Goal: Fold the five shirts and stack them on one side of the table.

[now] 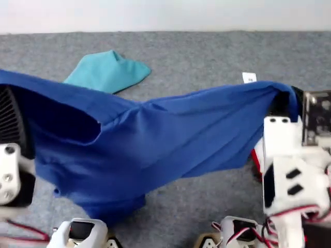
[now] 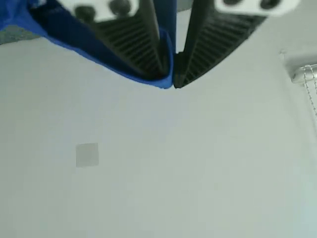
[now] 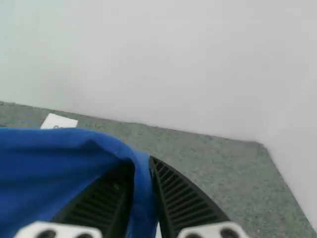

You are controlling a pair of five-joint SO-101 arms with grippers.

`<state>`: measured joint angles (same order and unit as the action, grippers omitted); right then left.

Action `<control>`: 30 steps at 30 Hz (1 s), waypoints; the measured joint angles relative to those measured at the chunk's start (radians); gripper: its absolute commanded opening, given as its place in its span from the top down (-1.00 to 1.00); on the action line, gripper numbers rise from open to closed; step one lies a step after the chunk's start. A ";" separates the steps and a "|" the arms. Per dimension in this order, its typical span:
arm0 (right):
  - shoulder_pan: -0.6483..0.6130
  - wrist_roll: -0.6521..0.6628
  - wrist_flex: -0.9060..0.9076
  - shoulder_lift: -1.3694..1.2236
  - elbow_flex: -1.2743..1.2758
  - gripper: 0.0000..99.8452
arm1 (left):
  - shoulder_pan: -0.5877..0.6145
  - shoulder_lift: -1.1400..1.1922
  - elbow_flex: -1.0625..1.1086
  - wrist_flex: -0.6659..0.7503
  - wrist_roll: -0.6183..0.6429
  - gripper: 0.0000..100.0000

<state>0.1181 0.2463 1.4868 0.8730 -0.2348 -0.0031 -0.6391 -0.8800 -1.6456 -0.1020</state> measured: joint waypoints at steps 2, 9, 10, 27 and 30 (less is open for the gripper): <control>0.000 0.000 -0.020 0.000 0.037 0.98 | 0.000 0.003 0.026 0.000 0.000 0.97; 0.000 0.000 -0.109 -0.002 0.175 0.98 | 0.000 0.003 0.172 0.071 -0.037 0.97; 0.000 0.000 -0.130 -0.005 0.201 0.98 | 0.000 0.003 0.201 0.087 -0.037 0.97; -0.060 -0.017 -0.672 -0.052 0.706 0.98 | 0.129 0.026 0.615 0.367 -0.037 0.97; -0.066 -0.044 -0.804 -0.121 0.752 0.98 | 0.129 0.054 0.643 0.404 -0.037 0.97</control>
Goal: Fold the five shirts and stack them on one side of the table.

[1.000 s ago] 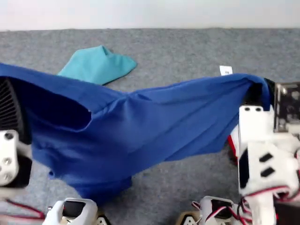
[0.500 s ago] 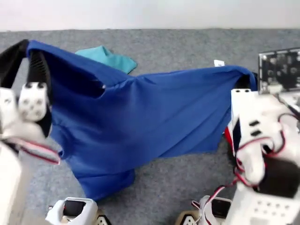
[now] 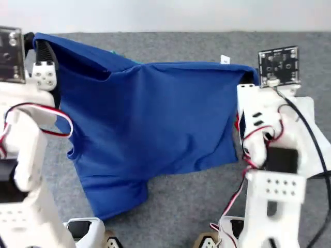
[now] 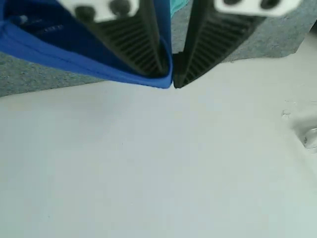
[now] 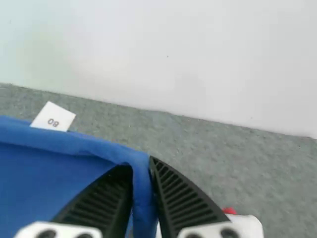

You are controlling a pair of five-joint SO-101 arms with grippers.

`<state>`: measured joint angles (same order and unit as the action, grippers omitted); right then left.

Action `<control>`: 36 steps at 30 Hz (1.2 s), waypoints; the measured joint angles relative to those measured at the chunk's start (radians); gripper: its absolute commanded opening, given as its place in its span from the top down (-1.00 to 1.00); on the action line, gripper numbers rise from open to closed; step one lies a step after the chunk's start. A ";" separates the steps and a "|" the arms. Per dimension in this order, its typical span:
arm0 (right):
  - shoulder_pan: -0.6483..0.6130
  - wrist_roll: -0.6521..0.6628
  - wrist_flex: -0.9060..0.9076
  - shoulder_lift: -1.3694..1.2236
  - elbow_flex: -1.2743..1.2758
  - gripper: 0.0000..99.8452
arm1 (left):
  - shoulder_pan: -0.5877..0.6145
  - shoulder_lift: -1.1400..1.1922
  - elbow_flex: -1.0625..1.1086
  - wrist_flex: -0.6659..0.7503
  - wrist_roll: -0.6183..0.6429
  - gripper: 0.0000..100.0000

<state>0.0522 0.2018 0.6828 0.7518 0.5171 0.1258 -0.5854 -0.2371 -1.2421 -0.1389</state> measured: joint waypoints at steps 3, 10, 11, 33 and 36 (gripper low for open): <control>0.000 -0.005 -0.077 -0.104 -0.003 0.98 | 0.000 0.087 0.005 0.041 0.000 0.97; -0.006 -0.009 -0.089 -0.468 -0.232 0.98 | 0.002 0.370 -0.081 0.083 0.000 0.97; -0.012 -0.009 -0.084 -0.523 -0.284 0.98 | 0.006 0.411 -0.117 0.083 0.000 0.97; -0.137 0.040 0.503 -1.714 -1.653 0.98 | 0.040 1.352 -1.208 -0.376 0.000 0.97; -0.137 0.040 0.709 -1.757 -1.844 0.98 | 0.055 1.370 -1.267 -0.474 0.000 0.97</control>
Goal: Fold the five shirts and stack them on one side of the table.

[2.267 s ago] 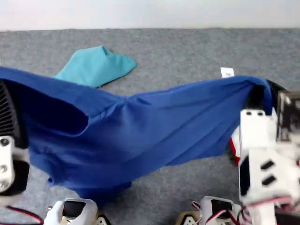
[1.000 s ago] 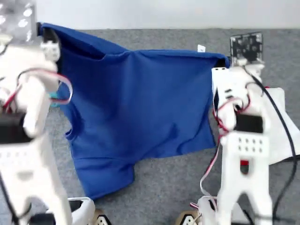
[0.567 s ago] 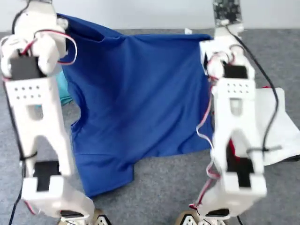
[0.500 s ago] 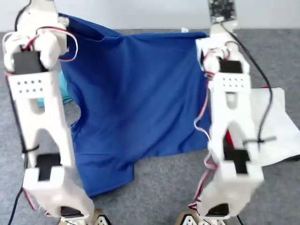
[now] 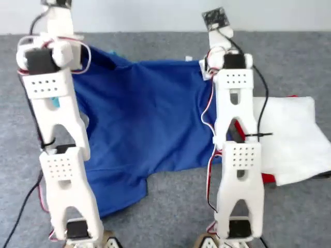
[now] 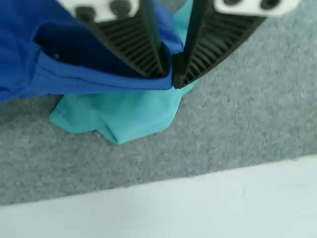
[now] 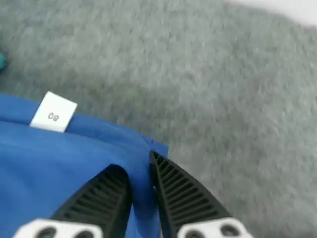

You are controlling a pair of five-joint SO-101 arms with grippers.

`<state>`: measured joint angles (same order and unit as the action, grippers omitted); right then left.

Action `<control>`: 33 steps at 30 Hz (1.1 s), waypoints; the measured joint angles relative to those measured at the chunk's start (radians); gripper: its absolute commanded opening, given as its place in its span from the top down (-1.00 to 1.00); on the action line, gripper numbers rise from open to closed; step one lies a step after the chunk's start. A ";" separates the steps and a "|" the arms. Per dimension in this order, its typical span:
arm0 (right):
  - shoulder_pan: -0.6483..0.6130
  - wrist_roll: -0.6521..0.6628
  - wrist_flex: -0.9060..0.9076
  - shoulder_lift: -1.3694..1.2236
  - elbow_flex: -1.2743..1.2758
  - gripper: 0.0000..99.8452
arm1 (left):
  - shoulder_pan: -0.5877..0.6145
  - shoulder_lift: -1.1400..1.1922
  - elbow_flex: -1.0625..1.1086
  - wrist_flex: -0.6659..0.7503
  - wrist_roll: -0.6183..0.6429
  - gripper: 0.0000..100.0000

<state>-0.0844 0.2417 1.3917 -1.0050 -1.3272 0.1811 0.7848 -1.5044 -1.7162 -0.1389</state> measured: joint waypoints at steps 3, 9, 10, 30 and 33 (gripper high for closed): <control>0.000 0.003 0.207 -0.021 -0.192 0.98 | 0.014 0.000 -0.002 -0.017 0.014 0.97; -0.014 0.008 0.362 -0.023 -0.255 0.98 | -0.018 -0.144 0.253 -0.018 0.023 0.97; -0.011 0.008 0.362 -0.023 -0.226 0.98 | -0.025 -0.178 0.327 -0.018 0.023 0.97; -0.012 0.058 0.362 0.681 0.902 0.98 | -0.014 -0.947 1.467 -0.018 0.023 0.97; 0.005 0.091 0.362 0.749 1.008 0.98 | -0.014 -1.034 1.573 -0.018 0.014 0.97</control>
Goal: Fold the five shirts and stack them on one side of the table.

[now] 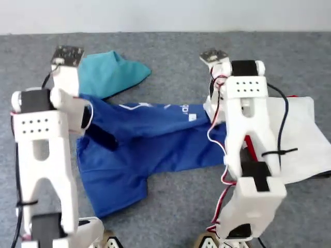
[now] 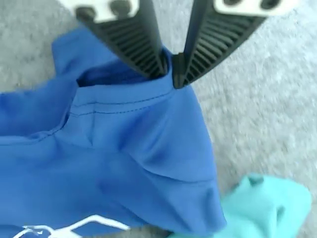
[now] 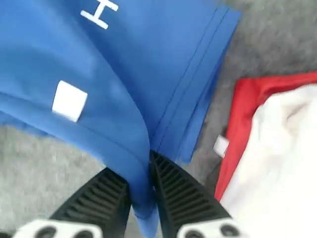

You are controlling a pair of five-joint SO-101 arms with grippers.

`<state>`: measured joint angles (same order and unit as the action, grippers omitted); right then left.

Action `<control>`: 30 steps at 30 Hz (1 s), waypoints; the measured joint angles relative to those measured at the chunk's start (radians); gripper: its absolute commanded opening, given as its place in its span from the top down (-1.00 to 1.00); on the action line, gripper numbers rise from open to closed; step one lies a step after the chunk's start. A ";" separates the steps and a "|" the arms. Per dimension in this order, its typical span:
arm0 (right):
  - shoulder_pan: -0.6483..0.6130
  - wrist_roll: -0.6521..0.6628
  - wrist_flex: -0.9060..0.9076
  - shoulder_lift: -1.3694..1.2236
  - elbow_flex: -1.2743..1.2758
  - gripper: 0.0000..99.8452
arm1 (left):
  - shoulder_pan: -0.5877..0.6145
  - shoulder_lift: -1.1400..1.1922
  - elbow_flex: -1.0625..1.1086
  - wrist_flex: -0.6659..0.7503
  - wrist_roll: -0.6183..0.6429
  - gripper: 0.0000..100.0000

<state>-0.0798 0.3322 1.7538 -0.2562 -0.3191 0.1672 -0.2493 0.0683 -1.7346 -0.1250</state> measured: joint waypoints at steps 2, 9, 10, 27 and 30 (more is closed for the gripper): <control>0.031 0.021 -0.006 0.021 0.061 0.98 | 0.000 -0.046 0.063 0.000 -0.026 0.97; 0.110 0.115 -0.126 0.031 0.279 0.98 | 0.000 -0.106 0.253 0.000 -0.152 0.97; 0.110 0.121 -0.157 0.031 0.305 0.98 | 0.000 -0.106 0.270 0.000 -0.167 0.97; 0.110 0.147 -0.218 0.032 0.483 0.58 | 0.006 -0.118 0.377 0.002 -0.334 0.80; 0.110 0.147 -0.181 0.032 0.483 0.58 | 0.006 -0.118 0.471 0.005 -0.388 0.79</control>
<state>0.0307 0.4795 1.5727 -0.2240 0.1642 0.1734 -0.3675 0.5393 -1.7300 -0.5132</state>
